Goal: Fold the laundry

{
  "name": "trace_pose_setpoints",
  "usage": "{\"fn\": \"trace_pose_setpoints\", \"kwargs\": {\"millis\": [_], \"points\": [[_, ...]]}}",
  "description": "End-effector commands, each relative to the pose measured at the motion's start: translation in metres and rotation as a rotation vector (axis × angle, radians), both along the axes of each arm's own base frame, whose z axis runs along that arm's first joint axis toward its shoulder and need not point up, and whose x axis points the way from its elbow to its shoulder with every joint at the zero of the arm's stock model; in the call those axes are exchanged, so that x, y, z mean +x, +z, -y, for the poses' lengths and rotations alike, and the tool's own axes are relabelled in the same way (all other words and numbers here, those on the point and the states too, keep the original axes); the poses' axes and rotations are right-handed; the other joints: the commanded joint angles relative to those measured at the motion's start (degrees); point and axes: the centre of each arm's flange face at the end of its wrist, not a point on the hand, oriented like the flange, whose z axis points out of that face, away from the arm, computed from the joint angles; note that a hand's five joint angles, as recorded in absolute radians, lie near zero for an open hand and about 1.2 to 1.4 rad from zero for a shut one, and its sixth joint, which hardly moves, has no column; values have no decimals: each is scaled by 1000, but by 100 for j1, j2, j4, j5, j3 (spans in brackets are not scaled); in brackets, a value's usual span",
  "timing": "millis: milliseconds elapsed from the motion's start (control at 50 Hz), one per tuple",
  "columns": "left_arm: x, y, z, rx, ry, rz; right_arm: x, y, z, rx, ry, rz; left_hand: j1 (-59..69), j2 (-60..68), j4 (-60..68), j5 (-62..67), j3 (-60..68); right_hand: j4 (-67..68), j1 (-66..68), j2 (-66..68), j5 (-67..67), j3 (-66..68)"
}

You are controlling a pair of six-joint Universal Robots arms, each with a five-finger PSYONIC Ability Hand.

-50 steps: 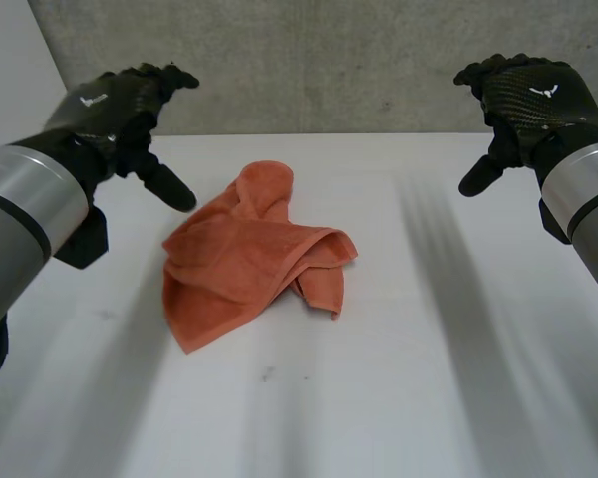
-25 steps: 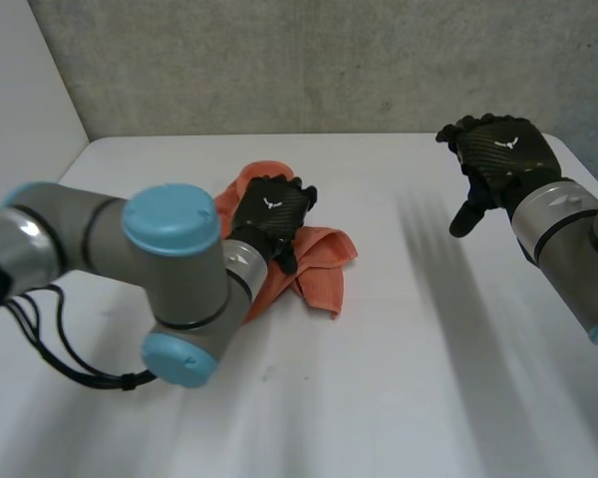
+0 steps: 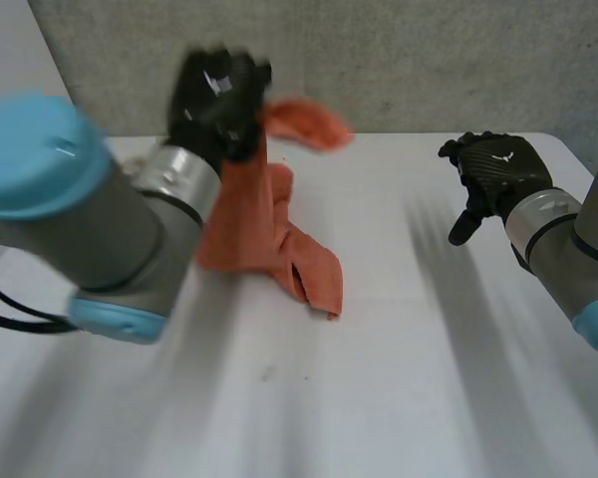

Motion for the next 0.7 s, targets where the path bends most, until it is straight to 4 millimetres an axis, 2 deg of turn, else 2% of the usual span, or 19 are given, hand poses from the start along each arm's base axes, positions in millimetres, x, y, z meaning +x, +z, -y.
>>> {"fn": "trace_pose_setpoints", "kwargs": {"millis": [20,60,140,200,300,320,360,400,420,440,480,560,580,700], "points": [[29,85,-43,-157,-13,-127,3,-12,2,107,25,124,1629,1162,1180,1743,1200,-340,-110,-283,-298,-232],[37,100,-55,-180,-13,-147,7,-13,-1,150,56,183,1629,1162,1180,1743,1200,-340,-110,-283,-298,-232],[48,112,-69,-191,-14,-158,19,-12,-11,289,170,370,1629,1162,1180,1743,1200,-340,-110,-283,-298,-232],[52,115,-75,-189,-17,-162,30,-11,-18,382,235,493,1629,1162,1180,1743,1200,-340,-110,-283,-298,-232],[61,121,-90,-166,-29,-172,48,-18,-20,459,273,593,1629,1162,1180,1743,1200,-340,-110,-283,-298,-232],[64,123,-95,-162,-33,-178,58,-20,-20,470,287,616,1629,1162,1180,1743,1200,-340,-110,-283,-298,-232],[67,126,-99,-164,-36,-189,69,-23,-21,479,301,626,1629,1162,1180,1743,1200,-340,-110,-283,-298,-232],[71,131,-103,-173,-37,-204,89,-34,-34,528,352,615,1629,1162,1180,1743,1200,-340,-110,-283,-298,-232],[72,131,-104,-175,-36,-207,89,-34,-34,528,352,615,1629,1162,1180,1743,1200,-340,-110,-283,-298,-232],[73,132,-104,-177,-36,-209,109,-47,-56,585,405,582,1629,1162,1180,1743,1200,-340,-110,-283,-298,-232],[73,133,-105,-179,-34,-210,118,-52,-71,619,430,564,1629,1162,1180,1743,1200,-340,-110,-283,-298,-232],[74,133,-104,-180,-32,-208,125,-58,-86,668,451,543,1629,1162,1180,1743,1200,-340,-110,-283,-298,-232],[74,133,-104,-180,-32,-208,126,-62,-96,710,457,521,1629,1162,1180,1743,1200,-340,-110,-283,-298,-232],[77,133,-98,-183,-11,-204,119,-71,-102,745,442,478,1629,1162,1180,1743,1200,-340,-110,-283,-298,-232]]}}
